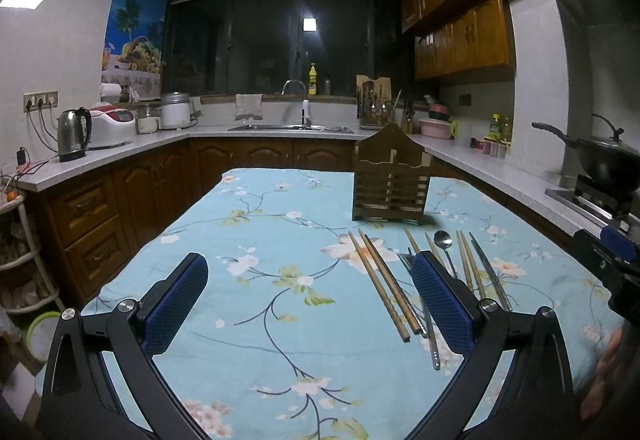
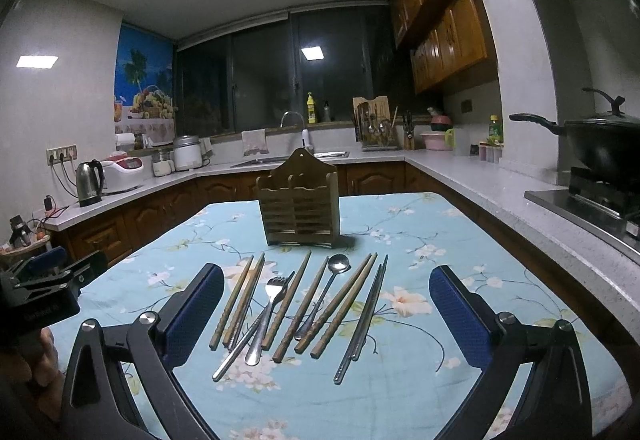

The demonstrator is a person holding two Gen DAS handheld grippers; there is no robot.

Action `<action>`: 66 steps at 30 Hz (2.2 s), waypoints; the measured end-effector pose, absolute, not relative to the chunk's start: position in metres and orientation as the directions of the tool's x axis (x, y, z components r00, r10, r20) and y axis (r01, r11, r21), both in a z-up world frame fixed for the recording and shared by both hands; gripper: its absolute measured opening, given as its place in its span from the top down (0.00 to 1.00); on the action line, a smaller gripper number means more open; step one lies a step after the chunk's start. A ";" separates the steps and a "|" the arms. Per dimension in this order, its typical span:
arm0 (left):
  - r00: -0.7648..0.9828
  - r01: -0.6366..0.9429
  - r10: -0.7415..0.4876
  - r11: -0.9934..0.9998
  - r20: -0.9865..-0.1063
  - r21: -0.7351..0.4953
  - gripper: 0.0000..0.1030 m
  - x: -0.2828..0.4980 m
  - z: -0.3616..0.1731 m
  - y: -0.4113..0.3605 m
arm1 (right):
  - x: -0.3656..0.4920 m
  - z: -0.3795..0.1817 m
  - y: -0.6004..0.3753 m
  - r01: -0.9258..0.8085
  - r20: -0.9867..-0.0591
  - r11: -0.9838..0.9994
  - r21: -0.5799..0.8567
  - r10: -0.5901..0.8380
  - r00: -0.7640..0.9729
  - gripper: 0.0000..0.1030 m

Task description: Organize utensils

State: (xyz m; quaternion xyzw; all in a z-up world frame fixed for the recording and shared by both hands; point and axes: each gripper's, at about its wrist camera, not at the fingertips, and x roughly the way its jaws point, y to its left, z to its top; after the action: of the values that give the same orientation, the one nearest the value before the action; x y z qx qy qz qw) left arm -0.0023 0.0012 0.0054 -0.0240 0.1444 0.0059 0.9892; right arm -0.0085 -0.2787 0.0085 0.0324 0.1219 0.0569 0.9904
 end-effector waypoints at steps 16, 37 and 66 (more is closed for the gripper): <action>0.882 -0.018 -0.030 0.995 -0.471 -0.096 0.00 0.050 0.004 0.003 | 0.015 0.012 -0.281 -0.132 -0.339 0.984 0.116 0.164 0.927 0.00; 0.690 0.040 -0.175 0.978 -0.702 -0.204 0.19 0.184 -0.010 -0.005 | 0.134 0.005 -0.312 -0.062 -0.575 0.963 0.264 0.209 0.791 0.46; 0.456 0.179 -0.220 0.972 -0.863 -0.153 0.83 0.312 -0.065 -0.053 | 0.288 -0.069 -0.290 -0.239 -0.779 0.934 0.265 0.354 0.518 0.82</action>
State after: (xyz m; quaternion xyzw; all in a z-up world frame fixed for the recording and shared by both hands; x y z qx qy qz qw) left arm 0.3125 -0.0533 -0.0651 -0.0200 0.5085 -0.1168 0.8529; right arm 0.2876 -0.2902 -0.0689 0.0622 0.4601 0.1705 0.8691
